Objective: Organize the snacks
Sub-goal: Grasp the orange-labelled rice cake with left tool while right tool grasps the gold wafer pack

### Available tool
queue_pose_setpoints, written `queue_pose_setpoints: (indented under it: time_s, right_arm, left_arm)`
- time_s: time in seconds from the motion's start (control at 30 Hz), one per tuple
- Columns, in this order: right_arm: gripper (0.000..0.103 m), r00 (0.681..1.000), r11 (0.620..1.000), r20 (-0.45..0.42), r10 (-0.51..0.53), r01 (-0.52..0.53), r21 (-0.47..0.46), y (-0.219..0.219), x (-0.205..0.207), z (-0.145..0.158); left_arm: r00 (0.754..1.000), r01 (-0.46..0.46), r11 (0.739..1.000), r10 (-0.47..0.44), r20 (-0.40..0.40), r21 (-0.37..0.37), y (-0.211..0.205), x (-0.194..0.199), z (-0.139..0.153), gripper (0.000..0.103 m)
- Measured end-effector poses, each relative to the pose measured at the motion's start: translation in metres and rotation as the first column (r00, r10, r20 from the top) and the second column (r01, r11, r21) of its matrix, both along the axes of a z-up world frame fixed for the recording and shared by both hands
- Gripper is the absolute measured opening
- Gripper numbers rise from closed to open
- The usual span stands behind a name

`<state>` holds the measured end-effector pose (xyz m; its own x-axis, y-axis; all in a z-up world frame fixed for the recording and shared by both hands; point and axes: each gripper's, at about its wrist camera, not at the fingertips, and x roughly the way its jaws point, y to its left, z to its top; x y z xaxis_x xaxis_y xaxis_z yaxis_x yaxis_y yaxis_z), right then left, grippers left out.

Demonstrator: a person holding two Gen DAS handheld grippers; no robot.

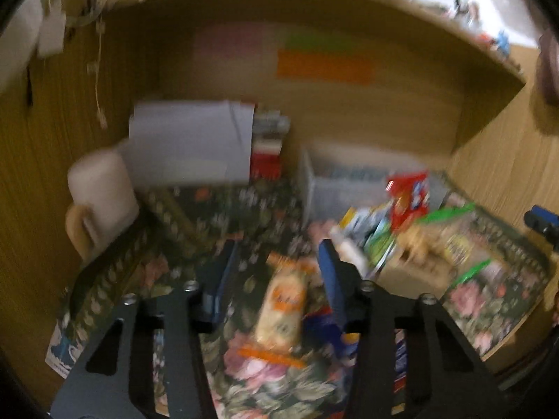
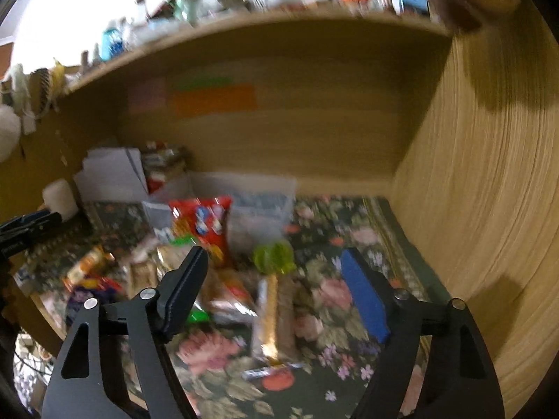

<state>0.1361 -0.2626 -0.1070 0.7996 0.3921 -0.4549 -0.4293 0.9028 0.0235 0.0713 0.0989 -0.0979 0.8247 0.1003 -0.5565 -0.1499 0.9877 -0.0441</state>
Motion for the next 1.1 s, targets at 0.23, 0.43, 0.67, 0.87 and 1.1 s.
queue_pose_setpoints:
  time_s: [0.23, 0.43, 0.67, 0.87, 1.1]
  right_arm:
    - [0.061, 0.992, 0.999, -0.123, 0.023, -0.029, -0.043, -0.002, 0.015, -0.023]
    - [0.060, 0.982, 0.998, -0.185, 0.034, -0.044, -0.053, 0.005, 0.024, -0.040]
    - [0.060, 0.970, 0.997, -0.241, 0.026, -0.043, -0.068, 0.003, 0.025, -0.052]
    - [0.060, 0.963, 0.994, -0.267, 0.031, -0.058, -0.093, 0.006, 0.024, -0.060]
    - [0.060, 0.959, 0.993, -0.283, 0.023, -0.055, -0.103, 0.015, 0.039, -0.069]
  left_arm:
    - [0.992, 0.024, 0.998, -0.032, -0.125, -0.058, 0.017, 0.009, -0.042, 0.045]
    - [0.983, 0.053, 0.995, -0.067, -0.169, -0.085, 0.021, 0.005, -0.059, 0.045]
    - [0.978, 0.090, 0.988, -0.111, -0.178, -0.124, 0.021, 0.010, -0.060, 0.045]
    - [0.972, 0.115, 0.989, -0.131, -0.194, -0.091, 0.013, 0.020, -0.065, 0.048]
    - [0.975, 0.047, 0.998, -0.055, -0.216, -0.041, 0.019, 0.035, -0.072, 0.042]
